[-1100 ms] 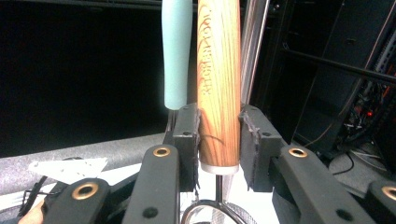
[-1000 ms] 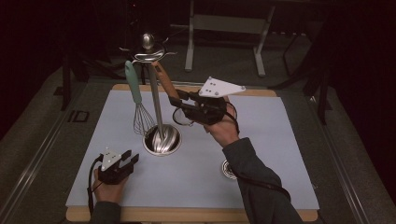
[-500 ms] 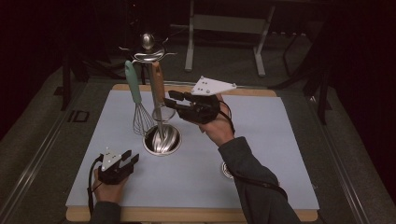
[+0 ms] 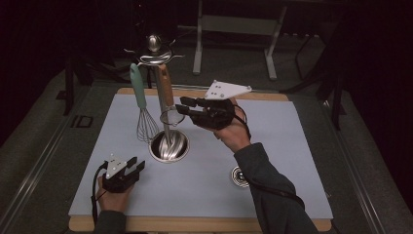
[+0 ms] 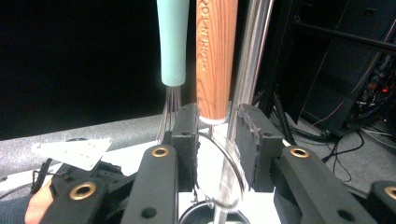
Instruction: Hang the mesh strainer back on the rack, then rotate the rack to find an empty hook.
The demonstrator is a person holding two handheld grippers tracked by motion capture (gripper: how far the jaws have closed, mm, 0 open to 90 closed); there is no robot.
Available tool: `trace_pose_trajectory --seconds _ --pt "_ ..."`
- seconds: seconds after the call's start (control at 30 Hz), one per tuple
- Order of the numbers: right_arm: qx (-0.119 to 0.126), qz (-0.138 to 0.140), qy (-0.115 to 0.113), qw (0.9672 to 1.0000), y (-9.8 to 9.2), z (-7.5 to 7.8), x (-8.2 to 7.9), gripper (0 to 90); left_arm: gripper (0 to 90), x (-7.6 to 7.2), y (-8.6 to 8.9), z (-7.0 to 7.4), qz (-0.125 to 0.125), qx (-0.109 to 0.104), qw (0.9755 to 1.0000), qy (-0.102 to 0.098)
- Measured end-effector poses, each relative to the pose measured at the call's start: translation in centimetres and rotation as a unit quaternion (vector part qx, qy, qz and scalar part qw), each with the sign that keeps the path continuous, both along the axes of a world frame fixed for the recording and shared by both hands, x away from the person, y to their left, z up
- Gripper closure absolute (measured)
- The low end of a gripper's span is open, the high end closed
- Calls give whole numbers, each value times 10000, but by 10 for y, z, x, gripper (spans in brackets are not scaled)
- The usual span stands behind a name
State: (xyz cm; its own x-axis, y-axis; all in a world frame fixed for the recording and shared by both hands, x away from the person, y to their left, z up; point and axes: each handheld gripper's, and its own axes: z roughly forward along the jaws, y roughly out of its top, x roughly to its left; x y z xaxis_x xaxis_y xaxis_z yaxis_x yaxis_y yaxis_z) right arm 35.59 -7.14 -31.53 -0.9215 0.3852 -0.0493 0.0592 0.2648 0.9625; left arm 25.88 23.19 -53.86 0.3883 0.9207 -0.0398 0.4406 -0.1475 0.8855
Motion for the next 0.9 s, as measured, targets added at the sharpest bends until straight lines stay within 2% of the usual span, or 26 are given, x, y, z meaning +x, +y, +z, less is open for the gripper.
trace_pose_trajectory --seconds 0.3,0.47,0.6,0.77,0.9 --pt "86 223 305 9992 -9 -2 3 701 623 0 0 0 -1 11 10000 17" --pt "34 303 446 9985 -14 -6 5 706 623 0 0 0 4 12 10000 19" --pt "-64 196 644 9977 -19 -9 9 708 623 0 0 0 1 2 10000 26" --pt "-158 17 1097 9938 -31 -18 17 709 624 1 1 0 -16 -81 10000 52" --pt "-224 -166 1333 9907 -44 -27 22 707 635 2 3 0 -27 -157 9998 90"
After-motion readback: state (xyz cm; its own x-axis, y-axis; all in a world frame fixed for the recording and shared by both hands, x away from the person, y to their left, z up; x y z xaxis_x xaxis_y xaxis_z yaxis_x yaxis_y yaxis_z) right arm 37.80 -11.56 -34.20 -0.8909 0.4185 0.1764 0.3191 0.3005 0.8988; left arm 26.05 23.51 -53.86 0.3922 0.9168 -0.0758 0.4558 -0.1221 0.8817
